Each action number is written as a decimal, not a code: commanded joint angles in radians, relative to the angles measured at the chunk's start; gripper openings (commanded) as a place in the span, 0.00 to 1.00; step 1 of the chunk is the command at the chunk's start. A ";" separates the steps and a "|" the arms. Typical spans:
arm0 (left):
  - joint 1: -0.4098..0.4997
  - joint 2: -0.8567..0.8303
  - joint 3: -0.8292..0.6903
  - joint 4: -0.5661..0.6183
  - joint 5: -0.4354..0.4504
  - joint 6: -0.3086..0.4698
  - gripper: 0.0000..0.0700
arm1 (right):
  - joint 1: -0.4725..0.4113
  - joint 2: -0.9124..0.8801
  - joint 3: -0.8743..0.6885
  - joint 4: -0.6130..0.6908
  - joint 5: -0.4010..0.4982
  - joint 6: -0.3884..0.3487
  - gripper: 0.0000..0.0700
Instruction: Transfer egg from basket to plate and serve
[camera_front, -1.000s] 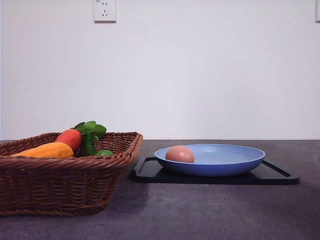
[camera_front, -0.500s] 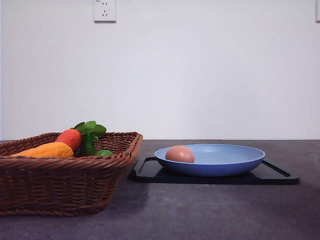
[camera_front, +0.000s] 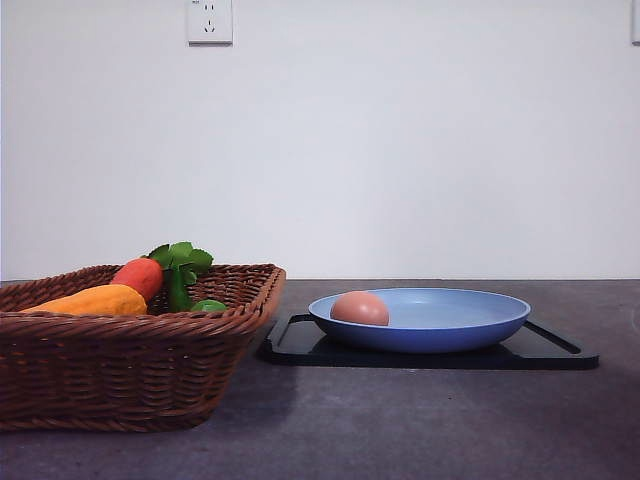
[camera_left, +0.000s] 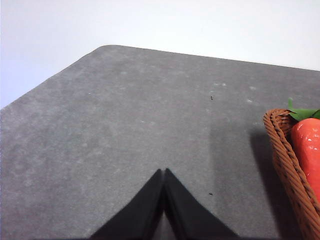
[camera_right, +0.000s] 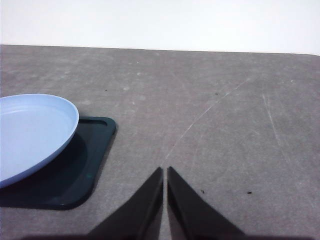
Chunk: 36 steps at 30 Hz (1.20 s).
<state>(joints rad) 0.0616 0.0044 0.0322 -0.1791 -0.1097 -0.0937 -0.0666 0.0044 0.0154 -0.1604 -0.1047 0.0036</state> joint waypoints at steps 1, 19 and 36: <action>0.003 -0.002 -0.022 -0.014 -0.005 -0.005 0.00 | -0.002 -0.001 -0.006 0.003 0.000 -0.004 0.00; 0.002 -0.002 -0.022 -0.014 -0.005 -0.005 0.00 | -0.002 -0.001 -0.006 0.003 0.000 -0.004 0.00; 0.002 -0.002 -0.022 -0.014 -0.005 -0.005 0.00 | -0.002 -0.001 -0.006 0.003 0.000 -0.004 0.00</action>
<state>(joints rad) 0.0616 0.0044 0.0322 -0.1791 -0.1097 -0.0937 -0.0666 0.0044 0.0154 -0.1604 -0.1047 0.0040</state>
